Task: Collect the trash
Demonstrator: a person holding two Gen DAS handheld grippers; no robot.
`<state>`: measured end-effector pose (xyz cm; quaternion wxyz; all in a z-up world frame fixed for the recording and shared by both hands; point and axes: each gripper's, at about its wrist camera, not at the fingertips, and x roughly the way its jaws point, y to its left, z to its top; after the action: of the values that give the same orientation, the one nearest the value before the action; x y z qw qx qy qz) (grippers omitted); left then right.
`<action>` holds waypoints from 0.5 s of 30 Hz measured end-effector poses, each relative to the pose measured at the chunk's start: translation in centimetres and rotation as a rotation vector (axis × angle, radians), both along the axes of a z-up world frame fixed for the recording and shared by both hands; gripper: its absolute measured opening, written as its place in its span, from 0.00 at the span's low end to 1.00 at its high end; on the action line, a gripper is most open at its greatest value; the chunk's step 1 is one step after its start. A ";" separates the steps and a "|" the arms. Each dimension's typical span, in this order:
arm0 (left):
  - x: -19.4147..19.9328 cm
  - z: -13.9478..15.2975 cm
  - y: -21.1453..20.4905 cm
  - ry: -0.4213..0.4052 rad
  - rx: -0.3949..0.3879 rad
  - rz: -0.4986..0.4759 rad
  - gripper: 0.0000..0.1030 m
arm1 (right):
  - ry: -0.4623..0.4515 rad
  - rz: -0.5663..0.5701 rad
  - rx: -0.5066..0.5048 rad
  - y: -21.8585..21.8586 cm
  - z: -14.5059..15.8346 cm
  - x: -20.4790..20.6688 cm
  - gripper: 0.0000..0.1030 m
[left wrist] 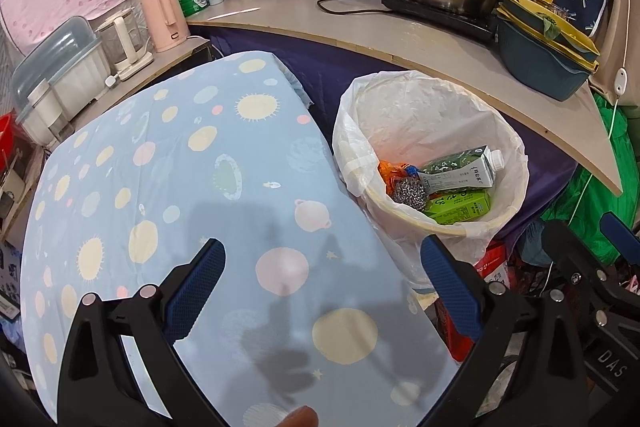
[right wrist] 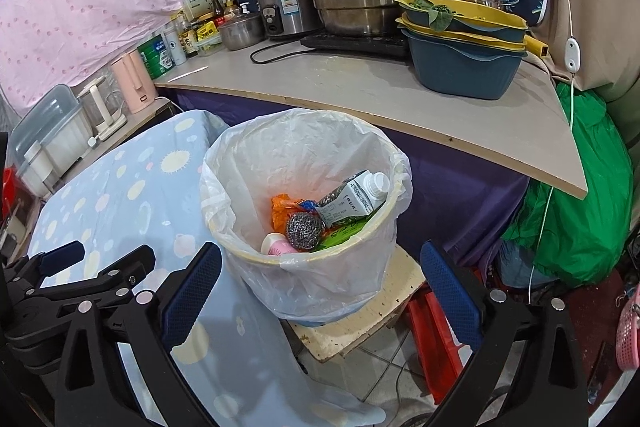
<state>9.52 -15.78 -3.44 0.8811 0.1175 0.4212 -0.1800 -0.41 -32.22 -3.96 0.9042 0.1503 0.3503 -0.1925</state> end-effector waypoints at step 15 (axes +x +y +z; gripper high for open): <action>-0.3 -0.1 -0.3 -0.012 0.016 0.026 0.91 | 0.010 0.006 0.000 0.0 -0.4 0.0 0.93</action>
<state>9.21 -16.06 -3.57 0.8849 0.1199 0.4190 -0.1643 -0.42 -32.20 -4.33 0.9030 0.1482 0.3553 -0.1908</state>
